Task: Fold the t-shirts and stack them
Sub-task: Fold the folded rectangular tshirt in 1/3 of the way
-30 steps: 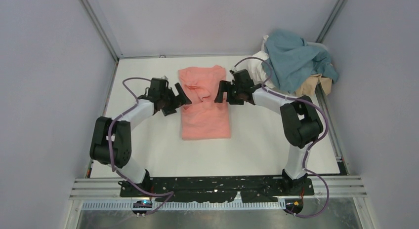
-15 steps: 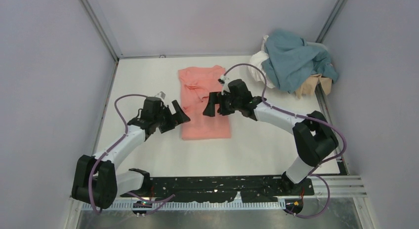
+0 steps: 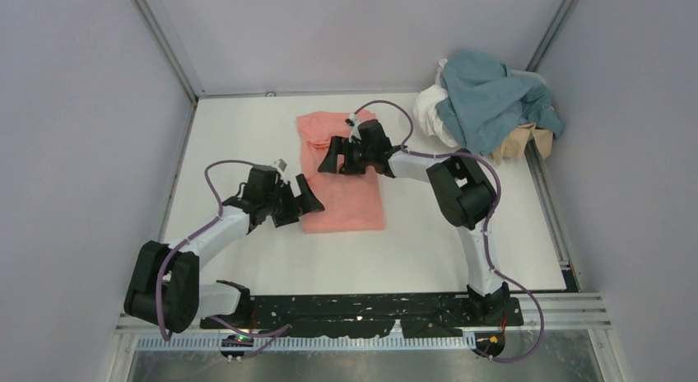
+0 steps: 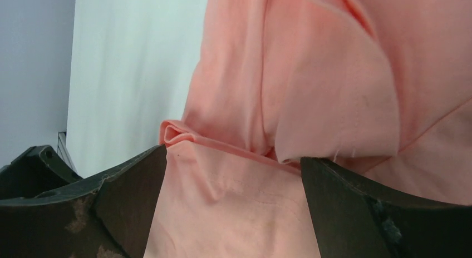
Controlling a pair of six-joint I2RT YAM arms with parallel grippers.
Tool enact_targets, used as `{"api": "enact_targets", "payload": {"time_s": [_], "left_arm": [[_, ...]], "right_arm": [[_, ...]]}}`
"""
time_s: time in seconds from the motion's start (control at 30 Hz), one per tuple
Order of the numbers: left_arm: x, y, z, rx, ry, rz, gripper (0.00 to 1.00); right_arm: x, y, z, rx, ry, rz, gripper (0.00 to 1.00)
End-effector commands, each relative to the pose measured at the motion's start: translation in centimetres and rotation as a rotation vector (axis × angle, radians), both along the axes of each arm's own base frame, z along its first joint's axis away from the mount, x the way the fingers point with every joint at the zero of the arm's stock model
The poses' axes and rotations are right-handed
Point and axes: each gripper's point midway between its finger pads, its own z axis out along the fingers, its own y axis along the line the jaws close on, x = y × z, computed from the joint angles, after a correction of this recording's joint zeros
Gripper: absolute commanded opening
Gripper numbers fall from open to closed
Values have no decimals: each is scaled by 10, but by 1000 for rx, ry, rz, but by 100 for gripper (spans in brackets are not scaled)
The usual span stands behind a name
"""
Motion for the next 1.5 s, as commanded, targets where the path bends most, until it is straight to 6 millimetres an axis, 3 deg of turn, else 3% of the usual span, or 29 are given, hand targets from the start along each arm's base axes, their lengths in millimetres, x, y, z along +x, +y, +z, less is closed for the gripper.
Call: {"api": "enact_targets", "payload": {"time_s": [0.0, 0.1, 0.23, 0.27, 0.3, 0.33, 0.37, 0.47, 0.53, 0.67, 0.7, 0.73, 0.77, 0.8, 0.83, 0.87, 0.9, 1.03, 1.1, 1.3, 1.47], "left_arm": [[7, 8, 1, 62, -17, 12, 99], [8, 14, -7, 91, 8, 44, 92], [9, 7, -11, 58, 21, 37, 84], [9, 6, -13, 50, 28, 36, 83], [9, 5, -15, 45, 35, 39, 83], [9, 4, -17, 41, 40, 43, 81], [10, 4, -19, 37, 46, 47, 79], [14, 0, -23, 27, 57, 45, 71], [15, -2, -25, 21, 65, 37, 64], [13, -2, -35, 29, 99, 34, 56], [11, -1, -39, 36, 111, 36, 55], [11, 0, -42, 44, 119, 41, 53], [10, 1, -45, 51, 128, 42, 50], [9, 2, -48, 60, 137, 45, 48], [8, 3, -50, 67, 146, 47, 44], [6, 5, -53, 77, 158, 48, 40], [4, 6, -54, 85, 166, 46, 37], [0, 10, -59, 105, 180, 48, 26], [-1, 9, -59, 102, 183, 39, 26], [1, 9, -57, 107, 178, 37, 28], [2, 7, -54, 101, 179, 26, 28]], "right_arm": [[22, 3, 21, 70, -33, -44, 96], [14, -1, 38, 74, -58, -19, 96], [2, -12, 96, 96, -160, 0, 95], [-4, -16, 97, 87, -164, 2, 95], [-9, -21, 114, 96, -191, -1, 95], [-16, -26, 108, 80, -182, -1, 95], [-20, -32, 121, 83, -207, -12, 95], [-27, -50, 115, 41, -206, -58, 95], [-15, -59, 116, 9, -218, -104, 95], [9, -51, 101, -27, -190, -109, 95], [18, -48, 109, -25, -210, -111, 95], [24, -48, 93, -58, -181, -119, 95], [34, -45, 103, -58, -208, -121, 95], [39, -45, 87, -89, -185, -128, 95], [49, -43, 94, -90, -213, -132, 95], [54, -45, 81, -120, -193, -140, 95], [61, -44, 85, -123, -205, -145, 95], [71, -53, 70, -147, -206, -186, 95], [76, -48, 69, -132, -209, -174, 95], [70, -35, 41, -112, -143, -118, 95], [75, -31, 38, -123, -146, -116, 95]]}}
